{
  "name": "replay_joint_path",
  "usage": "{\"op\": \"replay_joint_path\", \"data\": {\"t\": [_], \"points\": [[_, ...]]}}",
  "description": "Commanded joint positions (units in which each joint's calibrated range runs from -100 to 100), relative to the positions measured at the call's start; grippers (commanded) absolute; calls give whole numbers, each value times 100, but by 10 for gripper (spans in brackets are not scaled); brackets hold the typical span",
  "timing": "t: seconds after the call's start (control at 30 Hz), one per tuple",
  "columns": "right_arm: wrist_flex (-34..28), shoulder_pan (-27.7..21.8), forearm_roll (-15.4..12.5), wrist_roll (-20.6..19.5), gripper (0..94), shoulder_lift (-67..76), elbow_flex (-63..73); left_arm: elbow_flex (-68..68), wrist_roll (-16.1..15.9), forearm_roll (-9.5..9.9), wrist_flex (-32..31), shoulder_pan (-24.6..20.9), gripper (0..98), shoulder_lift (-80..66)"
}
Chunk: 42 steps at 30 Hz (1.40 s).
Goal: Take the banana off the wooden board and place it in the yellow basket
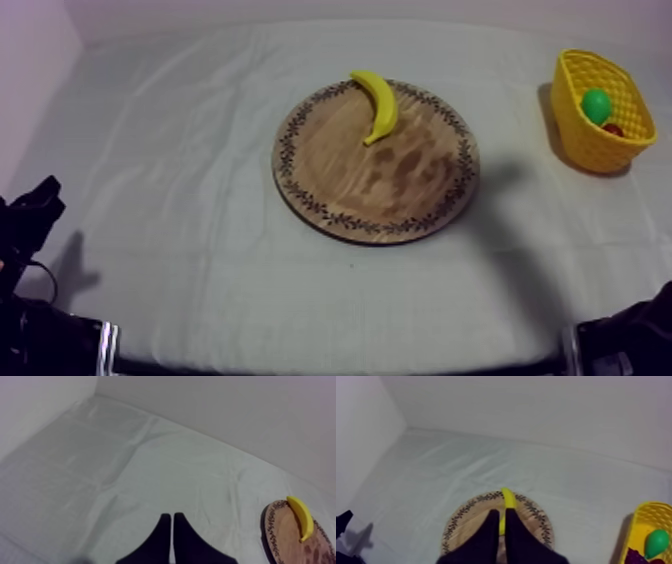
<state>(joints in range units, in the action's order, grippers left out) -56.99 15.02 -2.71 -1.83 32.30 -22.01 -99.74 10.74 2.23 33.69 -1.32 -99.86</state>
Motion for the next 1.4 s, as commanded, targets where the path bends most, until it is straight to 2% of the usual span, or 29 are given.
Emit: {"op": "replay_joint_path", "data": {"t": [0.0, 0.23, 0.53, 0.77, 1.03, 1.07, 1.1, 1.17, 1.23, 1.3, 1.37], "points": [[-92, 171, 95, -116, 64, -1163, 973, -4, -2, -1, 2, -2, 1, 3], [-588, 255, 175, -315, 70, -3134, 2402, -4, 0, -1, 2, -2, 1, 3], [-317, 343, 330, -508, 74, -4883, 2779, -4, -1, -1, 2, -2, 1, 3], [-135, 492, 298, -640, 82, -5600, 2607, -4, -2, -1, 2, -2, 1, 3], [212, 480, 323, -729, 107, -5743, 2147, -4, -2, -1, 2, -2, 1, 3], [230, 482, 344, -736, 127, -5738, 2115, -4, -2, -1, 2, -2, 1, 3], [245, 487, 355, -725, 239, -5729, 2073, -4, -2, -1, 2, -2, 1, 3], [235, 515, 444, -789, 545, -5689, 1992, -4, -2, -1, 2, -2, 1, 3], [334, 551, 571, -902, 738, -5593, 1815, -4, -2, -1, 2, -2, 1, 3], [556, 568, 657, -1002, 833, -5445, 1546, -4, -2, -1, 2, -2, 1, 3], [689, 570, 669, -1026, 871, -5314, 1347, -4, -2, -1, 2, -2, 1, 3]]}}
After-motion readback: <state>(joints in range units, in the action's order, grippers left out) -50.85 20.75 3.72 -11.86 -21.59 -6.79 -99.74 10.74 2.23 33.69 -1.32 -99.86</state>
